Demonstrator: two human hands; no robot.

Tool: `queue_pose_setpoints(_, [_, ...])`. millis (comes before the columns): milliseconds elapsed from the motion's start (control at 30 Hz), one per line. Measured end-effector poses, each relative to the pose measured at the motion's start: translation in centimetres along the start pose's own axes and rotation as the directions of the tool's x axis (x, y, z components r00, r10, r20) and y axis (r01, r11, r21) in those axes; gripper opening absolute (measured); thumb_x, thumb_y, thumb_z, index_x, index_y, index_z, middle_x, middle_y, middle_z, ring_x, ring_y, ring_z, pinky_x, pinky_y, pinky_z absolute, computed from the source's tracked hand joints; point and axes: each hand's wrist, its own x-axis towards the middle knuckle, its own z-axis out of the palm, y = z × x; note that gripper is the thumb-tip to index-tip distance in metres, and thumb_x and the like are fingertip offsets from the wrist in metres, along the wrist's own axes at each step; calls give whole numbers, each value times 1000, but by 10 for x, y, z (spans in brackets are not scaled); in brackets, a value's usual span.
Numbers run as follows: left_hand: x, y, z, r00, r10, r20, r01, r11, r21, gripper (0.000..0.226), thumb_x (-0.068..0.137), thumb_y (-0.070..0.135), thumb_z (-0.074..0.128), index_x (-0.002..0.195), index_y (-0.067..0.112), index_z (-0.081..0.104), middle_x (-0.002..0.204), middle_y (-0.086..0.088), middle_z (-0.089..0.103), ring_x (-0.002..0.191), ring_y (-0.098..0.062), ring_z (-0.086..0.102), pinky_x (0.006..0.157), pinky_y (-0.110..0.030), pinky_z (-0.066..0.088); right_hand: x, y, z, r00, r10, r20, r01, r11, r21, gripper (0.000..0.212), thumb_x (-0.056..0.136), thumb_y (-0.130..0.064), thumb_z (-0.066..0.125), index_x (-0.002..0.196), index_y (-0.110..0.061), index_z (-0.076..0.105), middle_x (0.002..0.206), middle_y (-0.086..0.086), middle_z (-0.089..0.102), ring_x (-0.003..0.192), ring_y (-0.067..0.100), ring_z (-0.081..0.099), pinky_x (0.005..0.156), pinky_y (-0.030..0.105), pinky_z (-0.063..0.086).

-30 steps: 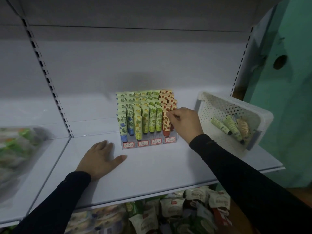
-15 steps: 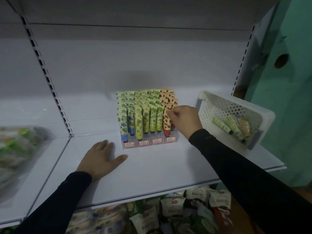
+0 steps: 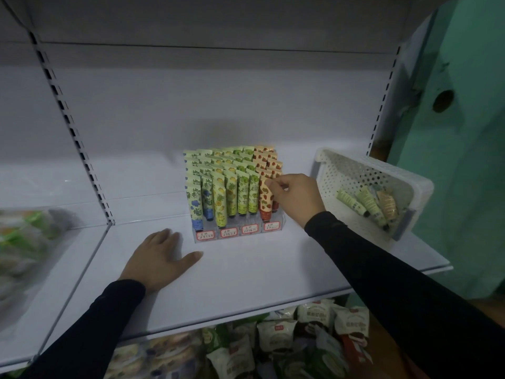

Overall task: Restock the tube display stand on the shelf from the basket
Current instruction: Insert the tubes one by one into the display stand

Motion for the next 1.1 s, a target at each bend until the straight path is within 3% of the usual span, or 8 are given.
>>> queue_pose_setpoints(133, [-2,5,-4,1000,-13,-7,13,1000,-3,69,80,79,38,103,17,57,115,-2,54,118,-24,47,99,-34,35,-3,1,-5,1000,-2,-30,3,999,33,39,94,-38,57,78,-8,75,76,4,73,74,18,67,76,30,52])
queue_pose_setpoints(333, [-7,12,-11,999,-45,20,45,999,-9,93,70,87,29,115,11,58,127,-9,55,123,-25,44,102,-34,32,-12,3,-10,998,-8,-57,10,1000,26,39,95,-39,56,77,-10,75,76,-2,74,69,8,64,62,7,40])
queue_pose_setpoints(467, [-7,12,-11,999,-39,-22,38,998,-48,66,83,72,46,103,11,61,119,-8,59,116,-24,48,96,-32,35,-17,5,-15,996,1,-87,1,1000,24,34,95,-37,56,85,-11,77,84,-3,74,72,4,60,63,0,37])
queue_pose_setpoints(700, [-18,16,-24,962,-107,-251,49,973,-227,59,78,64,40,91,17,72,98,-4,70,94,-25,61,76,-31,42,-29,22,-32,994,29,-103,-31,999,-23,28,95,-34,57,88,-14,76,82,-9,69,72,4,60,63,-1,36])
queue_pose_setpoints(767, [-19,24,-30,951,-46,-305,-36,966,-258,47,79,57,46,90,20,73,96,1,71,89,-21,62,74,-30,45,-34,28,-38,993,29,-115,-31,999,-23,26,94,-33,59,88,-14,76,82,-8,68,69,1,58,64,2,37])
queue_pose_setpoints(867, [-21,61,-47,932,170,-319,-260,929,-264,44,82,53,47,93,21,75,92,9,69,82,-13,61,69,-25,42,-43,40,-46,988,-19,-155,7,997,-79,24,93,-31,60,88,-12,75,85,0,71,71,7,58,68,19,45])
queue_pose_setpoints(967, [-15,109,-53,903,332,-273,-406,867,-287,45,87,51,47,105,20,73,96,12,64,87,-9,58,74,-22,39,-54,56,-54,984,-27,-178,0,989,-151,22,92,-26,63,90,-8,75,84,9,69,76,16,57,70,20,37])
queue_pose_setpoints(1100, [8,169,-35,871,465,-160,-491,805,-332,45,92,47,50,124,19,65,123,3,63,109,-12,57,85,-18,37,-65,81,-62,996,77,-44,-86,949,-305,32,95,-31,56,112,-7,69,113,13,66,109,24,56,84,19,33])
